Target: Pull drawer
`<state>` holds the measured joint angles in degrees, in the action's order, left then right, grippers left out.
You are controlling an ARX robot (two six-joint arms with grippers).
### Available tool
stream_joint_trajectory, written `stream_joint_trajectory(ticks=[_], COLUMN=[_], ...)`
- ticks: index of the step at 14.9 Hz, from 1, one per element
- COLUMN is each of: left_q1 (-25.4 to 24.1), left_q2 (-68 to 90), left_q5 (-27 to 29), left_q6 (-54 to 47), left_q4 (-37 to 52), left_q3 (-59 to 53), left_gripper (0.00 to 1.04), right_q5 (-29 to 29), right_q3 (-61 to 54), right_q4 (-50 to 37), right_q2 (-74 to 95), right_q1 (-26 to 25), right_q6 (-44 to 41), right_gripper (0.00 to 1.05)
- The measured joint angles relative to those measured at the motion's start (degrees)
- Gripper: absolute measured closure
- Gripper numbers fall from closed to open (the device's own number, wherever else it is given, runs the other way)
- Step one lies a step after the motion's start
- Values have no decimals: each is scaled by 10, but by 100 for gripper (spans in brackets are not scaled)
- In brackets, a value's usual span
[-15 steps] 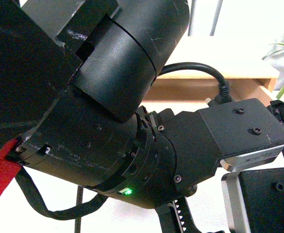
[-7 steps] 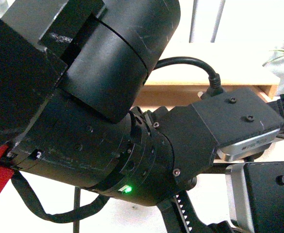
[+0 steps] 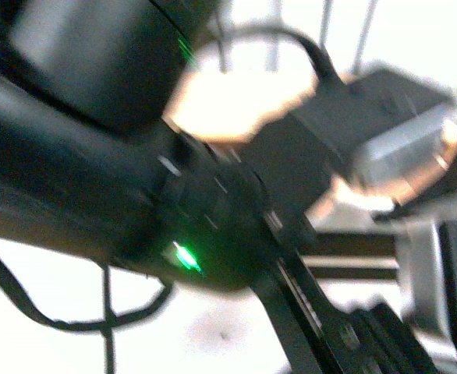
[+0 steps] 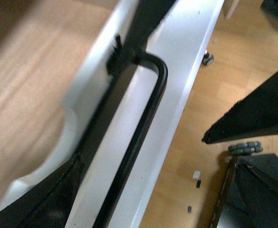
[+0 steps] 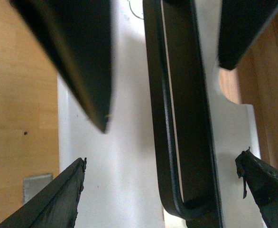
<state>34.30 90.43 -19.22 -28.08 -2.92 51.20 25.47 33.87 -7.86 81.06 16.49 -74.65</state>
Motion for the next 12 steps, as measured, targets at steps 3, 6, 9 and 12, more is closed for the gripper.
stream_joint_trajectory(ticks=[3,6,9,12], left_q1=[-33,-98,-162,-290], left_q2=[-64,-95,-96,-111], left_q5=[-49,-80,-45,51], left_q6=[54,148,230,361], left_q4=[41,134,208,254], left_q3=[-9,-44,-56,-77], left_gripper=[7,7,7,7], right_q5=[26,40,38,-27], right_q3=[14,41,49,86], right_q4=[14,1,-38,-110], right_q2=[-24,-31,-27,-3], right_q1=[-10,-50,-80,-130], right_q6=[49,138,216,398], right_gripper=[6,6,6,6])
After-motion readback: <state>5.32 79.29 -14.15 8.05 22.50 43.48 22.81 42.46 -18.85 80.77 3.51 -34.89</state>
